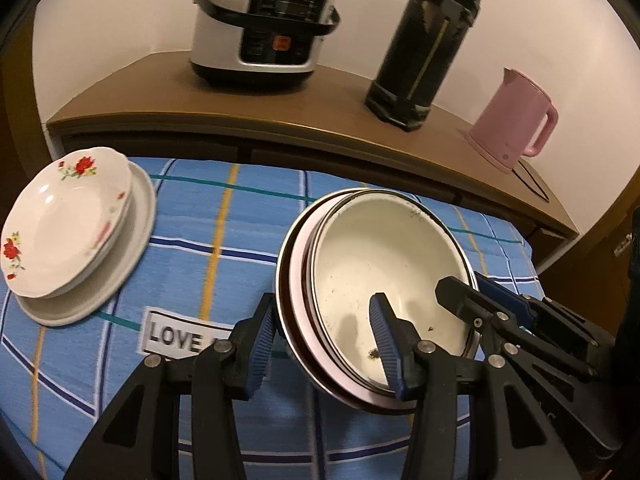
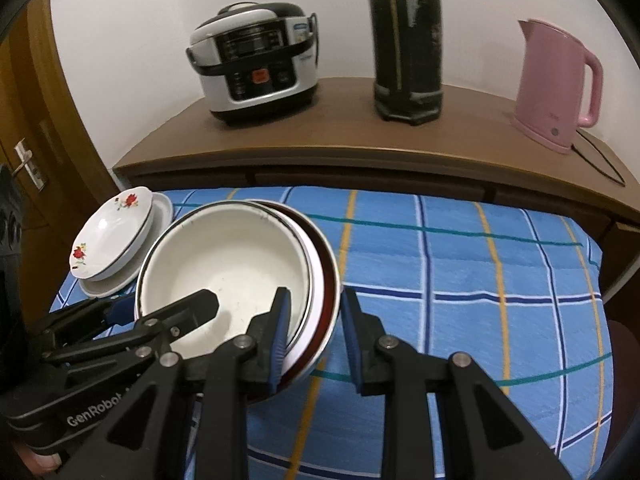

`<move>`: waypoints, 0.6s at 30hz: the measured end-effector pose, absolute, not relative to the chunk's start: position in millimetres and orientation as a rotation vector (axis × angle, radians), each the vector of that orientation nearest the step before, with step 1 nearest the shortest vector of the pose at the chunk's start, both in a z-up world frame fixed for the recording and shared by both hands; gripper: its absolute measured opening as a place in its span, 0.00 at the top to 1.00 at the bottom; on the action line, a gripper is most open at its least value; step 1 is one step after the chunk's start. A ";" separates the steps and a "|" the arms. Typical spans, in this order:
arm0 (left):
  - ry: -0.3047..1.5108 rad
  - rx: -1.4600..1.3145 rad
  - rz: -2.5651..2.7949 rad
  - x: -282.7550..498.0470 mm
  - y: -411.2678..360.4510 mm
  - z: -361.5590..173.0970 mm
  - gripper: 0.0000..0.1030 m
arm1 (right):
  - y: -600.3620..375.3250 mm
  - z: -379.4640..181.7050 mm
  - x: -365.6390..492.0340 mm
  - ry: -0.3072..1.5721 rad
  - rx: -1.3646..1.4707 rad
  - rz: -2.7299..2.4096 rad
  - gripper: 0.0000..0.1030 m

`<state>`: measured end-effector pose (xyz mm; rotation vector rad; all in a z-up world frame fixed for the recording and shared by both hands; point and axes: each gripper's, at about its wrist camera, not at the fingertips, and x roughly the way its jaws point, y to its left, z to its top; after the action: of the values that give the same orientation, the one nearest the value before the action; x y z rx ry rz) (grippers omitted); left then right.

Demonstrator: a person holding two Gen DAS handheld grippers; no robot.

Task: Organize plates and bowls
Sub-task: 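Carry the nested bowl stack with the left tool over the red-rose plates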

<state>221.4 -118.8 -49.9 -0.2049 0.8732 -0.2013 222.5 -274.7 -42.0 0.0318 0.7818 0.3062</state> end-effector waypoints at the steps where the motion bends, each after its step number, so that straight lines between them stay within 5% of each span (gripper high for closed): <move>1: 0.874 -0.211 -0.197 221.7 -114.1 -49.4 0.52 | -271.5 -41.4 222.6 0.782 0.030 0.311 0.75; 18: 0.849 -0.243 -0.121 220.5 -45.6 -39.1 0.52 | -204.8 -31.3 231.7 0.773 -0.019 0.382 0.75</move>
<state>220.5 -45.6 -39.1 -0.2425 0.8495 -0.1212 231.7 -204.8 -31.3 -0.0186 0.7726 0.3817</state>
